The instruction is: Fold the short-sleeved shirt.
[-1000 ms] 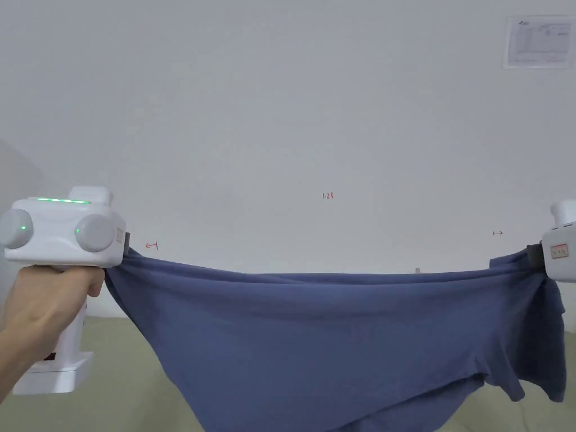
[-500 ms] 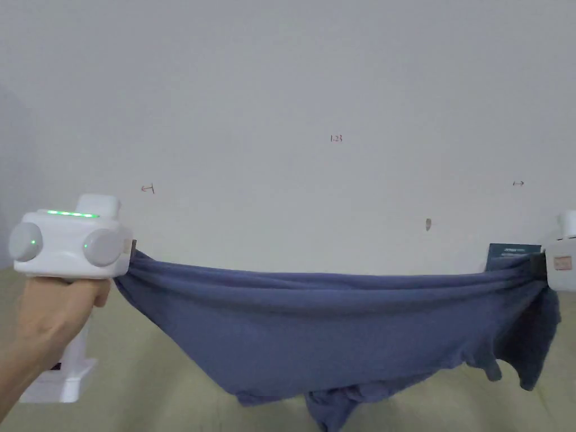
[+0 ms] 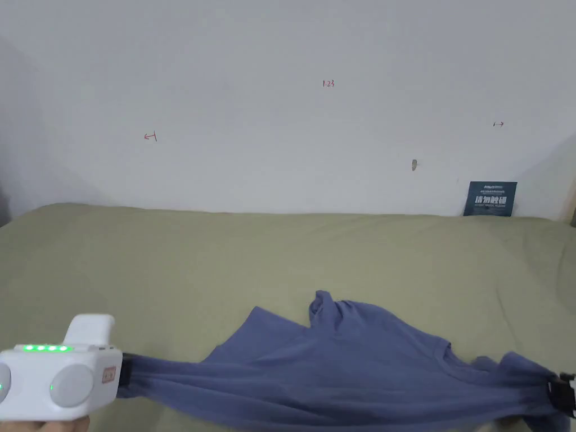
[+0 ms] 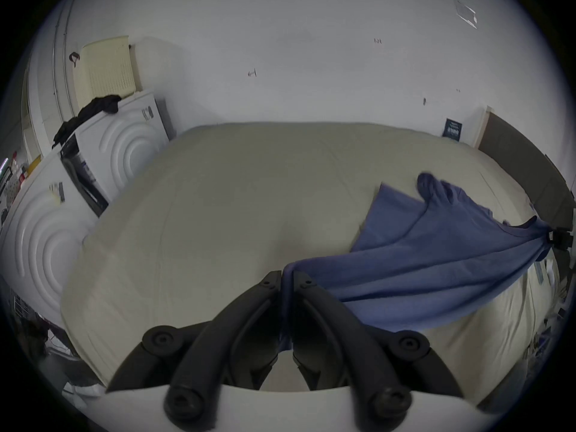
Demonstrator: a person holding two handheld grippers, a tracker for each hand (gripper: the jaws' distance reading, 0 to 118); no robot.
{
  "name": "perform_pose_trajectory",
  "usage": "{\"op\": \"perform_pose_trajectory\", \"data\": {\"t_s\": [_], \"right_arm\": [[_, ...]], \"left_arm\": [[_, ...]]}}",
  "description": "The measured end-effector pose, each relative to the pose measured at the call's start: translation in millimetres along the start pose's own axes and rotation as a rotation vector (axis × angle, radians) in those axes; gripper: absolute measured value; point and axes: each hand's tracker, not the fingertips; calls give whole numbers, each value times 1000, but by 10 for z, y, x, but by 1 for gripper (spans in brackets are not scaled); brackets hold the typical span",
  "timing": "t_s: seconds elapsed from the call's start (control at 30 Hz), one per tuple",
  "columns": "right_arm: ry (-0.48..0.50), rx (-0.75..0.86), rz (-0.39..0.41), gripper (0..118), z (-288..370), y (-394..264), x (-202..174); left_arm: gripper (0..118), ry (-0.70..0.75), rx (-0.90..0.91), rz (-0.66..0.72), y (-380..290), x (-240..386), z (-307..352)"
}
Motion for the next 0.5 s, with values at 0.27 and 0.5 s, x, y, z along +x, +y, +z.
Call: {"op": "perform_pose_trajectory", "data": {"t_s": [0.27, 0.5], "right_arm": [[13, -110, 14, 5, 360, -1115, 250], [10, -131, -46, 6, 368, -1369, 304]], "left_arm": [[6, -13, -113, 27, -1056, -169, 338], [6, -24, -149, 60, -1280, -190, 353]]}}
